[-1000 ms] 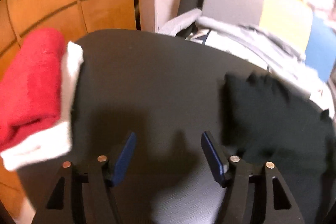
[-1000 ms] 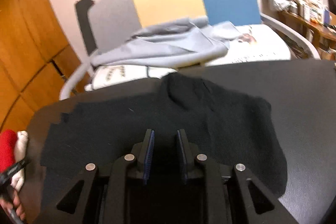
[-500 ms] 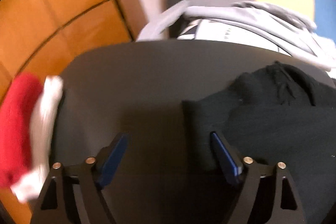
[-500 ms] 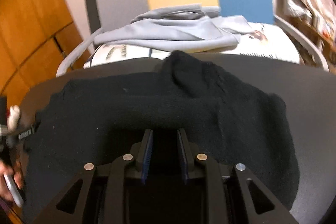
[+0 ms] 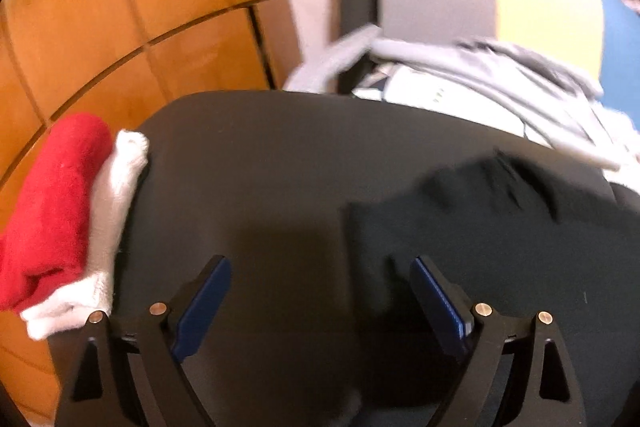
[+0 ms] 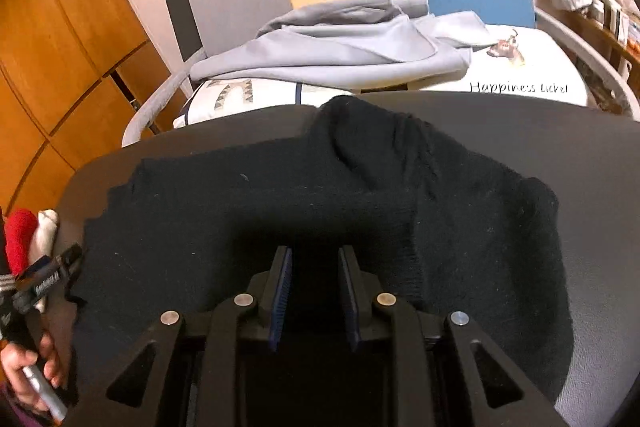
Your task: Fold clothes
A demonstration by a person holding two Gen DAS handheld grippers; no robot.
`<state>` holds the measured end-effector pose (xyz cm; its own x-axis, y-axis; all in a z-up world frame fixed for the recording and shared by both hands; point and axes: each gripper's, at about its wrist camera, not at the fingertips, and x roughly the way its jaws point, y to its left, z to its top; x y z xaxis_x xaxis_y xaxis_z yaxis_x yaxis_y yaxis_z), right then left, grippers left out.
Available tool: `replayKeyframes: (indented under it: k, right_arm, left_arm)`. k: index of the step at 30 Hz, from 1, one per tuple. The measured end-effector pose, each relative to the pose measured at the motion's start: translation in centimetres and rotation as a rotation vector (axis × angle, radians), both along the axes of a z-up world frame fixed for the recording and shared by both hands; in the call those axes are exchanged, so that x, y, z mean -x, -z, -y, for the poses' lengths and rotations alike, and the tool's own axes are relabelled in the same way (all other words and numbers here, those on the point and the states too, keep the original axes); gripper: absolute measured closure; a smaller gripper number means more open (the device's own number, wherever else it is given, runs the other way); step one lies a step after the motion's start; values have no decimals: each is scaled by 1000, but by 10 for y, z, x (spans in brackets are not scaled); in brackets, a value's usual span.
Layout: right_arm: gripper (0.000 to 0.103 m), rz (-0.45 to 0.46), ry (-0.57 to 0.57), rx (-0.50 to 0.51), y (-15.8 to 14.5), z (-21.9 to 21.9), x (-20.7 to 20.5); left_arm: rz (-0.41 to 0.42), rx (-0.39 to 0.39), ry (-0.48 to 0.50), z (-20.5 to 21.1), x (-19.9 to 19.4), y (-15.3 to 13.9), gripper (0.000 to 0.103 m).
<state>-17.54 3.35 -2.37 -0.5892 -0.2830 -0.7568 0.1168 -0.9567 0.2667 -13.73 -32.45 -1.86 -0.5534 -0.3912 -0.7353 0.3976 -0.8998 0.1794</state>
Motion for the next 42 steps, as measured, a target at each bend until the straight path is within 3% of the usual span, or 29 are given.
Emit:
replayKeyframes:
  k: [4, 7, 10, 17, 19, 22, 26, 30, 34, 39, 42]
  right_arm:
    - [81, -37, 54, 58, 8, -10, -5]
    - [81, -46, 70, 62, 9, -10, 1]
    - [81, -52, 81, 41, 9, -10, 17]
    - [80, -22, 105, 15, -4, -13, 46]
    - [78, -3, 105, 20, -10, -15, 46]
    - [78, 29, -4, 89, -20, -14, -11]
    - [78, 69, -75, 35, -12, -8, -90]
    - [78, 89, -50, -30, 1, -19, -165]
    - [78, 72, 95, -59, 1, -53, -218]
    - [77, 75, 224, 105, -8, -98, -270]
    - [76, 105, 236, 253, 1, -115, -295]
  left_arm:
    - [7, 85, 30, -15, -1, 22, 8]
    - [9, 59, 7, -6, 11, 25, 1]
    - [2, 32, 7, 4, 31, 26, 0]
    - [20, 223, 71, -16, 85, 20, 0]
    - [47, 253, 123, -20, 81, 11, 3]
    - [-2, 185, 254, -27, 35, -10, 3]
    - [-15, 108, 376, -40, -46, -14, 3]
    - [70, 81, 365, -35, -99, 11, 3]
    - [79, -13, 302, -8, -140, 16, 3]
    - [68, -117, 243, 23, -193, 13, 3]
    - [67, -255, 285, 36, -218, 11, 3]
